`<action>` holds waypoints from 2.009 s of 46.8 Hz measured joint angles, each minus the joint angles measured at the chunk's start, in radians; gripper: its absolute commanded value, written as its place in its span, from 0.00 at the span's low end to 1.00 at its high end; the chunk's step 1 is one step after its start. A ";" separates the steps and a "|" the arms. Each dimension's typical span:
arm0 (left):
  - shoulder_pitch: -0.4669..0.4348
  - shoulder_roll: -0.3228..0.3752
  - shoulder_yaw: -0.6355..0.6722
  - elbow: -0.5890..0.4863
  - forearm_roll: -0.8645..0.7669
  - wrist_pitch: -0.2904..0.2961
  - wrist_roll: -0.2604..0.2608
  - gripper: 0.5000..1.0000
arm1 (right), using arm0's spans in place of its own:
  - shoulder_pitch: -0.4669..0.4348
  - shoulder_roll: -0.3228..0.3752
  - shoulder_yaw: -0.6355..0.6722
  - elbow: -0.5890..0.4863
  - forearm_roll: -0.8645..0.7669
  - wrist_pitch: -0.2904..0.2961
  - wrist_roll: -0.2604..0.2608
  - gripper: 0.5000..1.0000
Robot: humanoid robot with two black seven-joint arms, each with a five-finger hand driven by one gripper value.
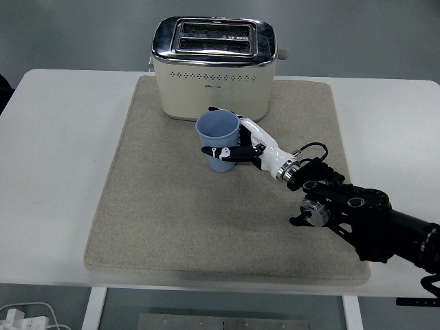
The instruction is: Put the water cup in front of the bread machine
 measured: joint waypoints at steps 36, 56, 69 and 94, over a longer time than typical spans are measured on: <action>0.000 0.000 0.000 0.000 0.000 0.000 0.000 1.00 | -0.015 -0.038 0.003 0.048 0.001 -0.004 0.002 0.85; 0.000 0.000 0.000 0.000 0.000 0.000 0.000 1.00 | -0.031 -0.041 0.029 0.069 0.001 -0.005 0.006 0.85; 0.000 0.000 0.000 0.000 0.000 0.000 0.000 1.00 | -0.031 -0.046 0.029 0.070 0.001 -0.005 0.006 0.85; 0.000 0.000 0.000 0.000 0.000 0.000 0.000 1.00 | -0.041 -0.090 0.031 0.092 0.001 -0.001 0.009 0.85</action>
